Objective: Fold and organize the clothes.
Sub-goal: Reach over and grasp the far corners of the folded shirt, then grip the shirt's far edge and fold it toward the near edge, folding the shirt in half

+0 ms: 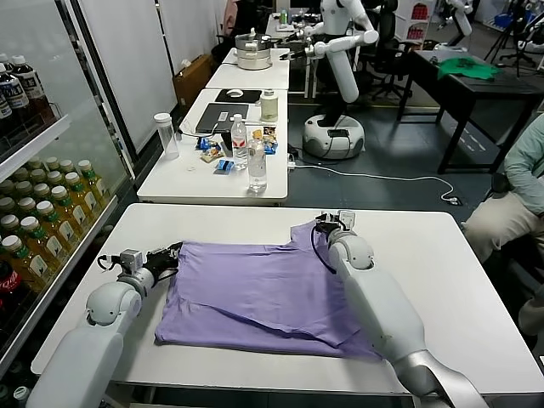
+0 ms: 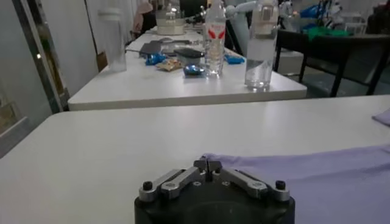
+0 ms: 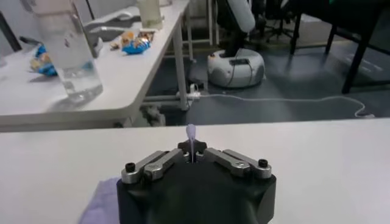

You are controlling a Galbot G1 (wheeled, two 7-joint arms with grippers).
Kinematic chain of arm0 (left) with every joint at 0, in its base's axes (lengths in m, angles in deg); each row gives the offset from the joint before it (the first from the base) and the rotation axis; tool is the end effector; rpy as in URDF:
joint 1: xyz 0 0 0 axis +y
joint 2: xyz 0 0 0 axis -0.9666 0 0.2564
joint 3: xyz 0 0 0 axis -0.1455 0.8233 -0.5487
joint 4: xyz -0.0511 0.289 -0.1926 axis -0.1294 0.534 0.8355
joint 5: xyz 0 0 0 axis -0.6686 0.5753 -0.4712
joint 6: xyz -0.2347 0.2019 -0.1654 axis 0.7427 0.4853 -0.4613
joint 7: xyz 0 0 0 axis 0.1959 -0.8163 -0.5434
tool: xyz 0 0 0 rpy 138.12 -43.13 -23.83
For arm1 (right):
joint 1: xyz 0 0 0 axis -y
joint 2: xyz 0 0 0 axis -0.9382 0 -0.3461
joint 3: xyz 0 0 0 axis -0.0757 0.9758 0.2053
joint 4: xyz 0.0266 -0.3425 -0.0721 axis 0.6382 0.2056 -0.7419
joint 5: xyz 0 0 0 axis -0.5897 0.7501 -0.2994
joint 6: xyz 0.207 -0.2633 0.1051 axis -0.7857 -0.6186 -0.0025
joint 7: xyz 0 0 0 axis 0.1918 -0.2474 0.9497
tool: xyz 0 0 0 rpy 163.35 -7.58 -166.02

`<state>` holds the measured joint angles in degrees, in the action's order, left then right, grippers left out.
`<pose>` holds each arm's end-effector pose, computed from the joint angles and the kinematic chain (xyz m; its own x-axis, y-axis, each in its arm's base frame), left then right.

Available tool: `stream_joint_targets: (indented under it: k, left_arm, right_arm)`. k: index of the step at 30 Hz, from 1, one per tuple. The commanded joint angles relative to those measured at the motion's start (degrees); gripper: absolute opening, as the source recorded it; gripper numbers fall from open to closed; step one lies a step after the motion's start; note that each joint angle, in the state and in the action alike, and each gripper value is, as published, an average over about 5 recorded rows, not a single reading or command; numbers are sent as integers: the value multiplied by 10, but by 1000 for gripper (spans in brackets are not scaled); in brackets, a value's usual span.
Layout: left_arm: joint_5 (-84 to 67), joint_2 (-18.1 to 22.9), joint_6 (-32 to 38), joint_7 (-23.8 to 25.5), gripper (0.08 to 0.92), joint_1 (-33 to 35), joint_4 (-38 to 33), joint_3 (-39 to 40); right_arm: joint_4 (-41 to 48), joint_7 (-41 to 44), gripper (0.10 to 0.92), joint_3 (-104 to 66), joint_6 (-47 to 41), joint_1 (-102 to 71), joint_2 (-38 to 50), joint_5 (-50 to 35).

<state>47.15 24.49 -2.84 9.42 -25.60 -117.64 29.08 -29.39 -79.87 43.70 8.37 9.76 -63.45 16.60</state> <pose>0.4060 0.1522 -0.2925 -0.9047 0.1872 0.3827 0.1963 0.9804 -0.0157 0.5016 0.0235 -0.2516 -0.9190 -0.1197 0.3755 -0.0882 0.9911 0.1000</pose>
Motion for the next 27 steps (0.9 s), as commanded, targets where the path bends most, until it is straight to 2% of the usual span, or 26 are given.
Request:
stream_joint_targets:
  k: [1,11,19,27]
  left_arm:
    - [-39,-20,14,-9,84,129,-137,-43]
    - [-38,-29,32,-14,84,193,-180,-81]
    - [-33,-26,31,-12,84,228,-200,-94]
    - [-9,-25,-5,8,84,270,-226,-118]
  right_arm:
    - [-290,-34,116,-19,-43,-146,99,-39]
    - [-415,-35,116,-89,-52,-299,151,-42]
    - [-437,-18,116,-138,-49,-376,172,-42]
    - [-443,-9,116,-140,-48,-399,172,-37]
